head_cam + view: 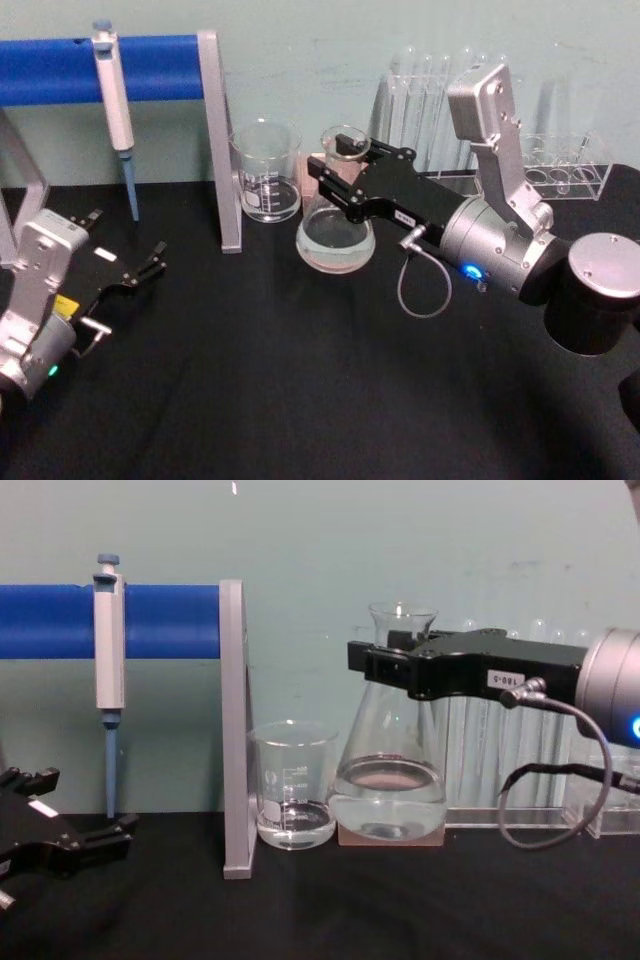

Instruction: Grasp the erlenmeyer flask with one hand, shake it three times, then place it back.

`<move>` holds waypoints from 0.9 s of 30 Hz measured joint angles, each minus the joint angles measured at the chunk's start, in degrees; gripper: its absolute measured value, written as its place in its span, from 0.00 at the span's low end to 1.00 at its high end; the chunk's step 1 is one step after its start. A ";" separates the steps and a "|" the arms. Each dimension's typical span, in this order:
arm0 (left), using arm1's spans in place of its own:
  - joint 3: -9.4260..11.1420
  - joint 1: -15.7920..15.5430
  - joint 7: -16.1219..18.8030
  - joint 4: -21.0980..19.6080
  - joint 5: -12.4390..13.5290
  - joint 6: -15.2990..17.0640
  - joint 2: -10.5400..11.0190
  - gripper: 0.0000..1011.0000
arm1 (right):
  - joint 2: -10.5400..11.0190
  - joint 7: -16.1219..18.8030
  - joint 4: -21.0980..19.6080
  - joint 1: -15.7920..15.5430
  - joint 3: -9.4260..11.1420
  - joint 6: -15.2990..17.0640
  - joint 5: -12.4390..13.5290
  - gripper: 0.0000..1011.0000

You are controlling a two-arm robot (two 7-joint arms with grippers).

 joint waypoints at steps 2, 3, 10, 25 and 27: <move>0.00 0.00 0.00 0.00 0.00 0.00 0.00 0.99 | -0.11 0.16 0.08 0.06 -0.22 0.00 0.00 0.45; 0.00 0.00 0.00 0.00 0.00 0.00 0.00 0.99 | -0.11 0.16 0.08 0.06 -0.22 0.00 0.00 0.45; 0.00 0.00 0.00 0.00 0.00 0.00 0.00 0.99 | -0.37 1.25 0.09 0.21 -1.20 -0.05 0.32 0.45; 0.00 0.00 0.00 0.00 0.00 0.00 0.00 0.99 | -0.68 3.60 -1.50 -0.09 -4.48 0.33 1.88 0.45; 0.00 0.00 0.00 0.00 0.00 0.00 0.00 0.99 | -0.66 3.89 -1.78 -0.19 -4.93 0.44 2.18 0.45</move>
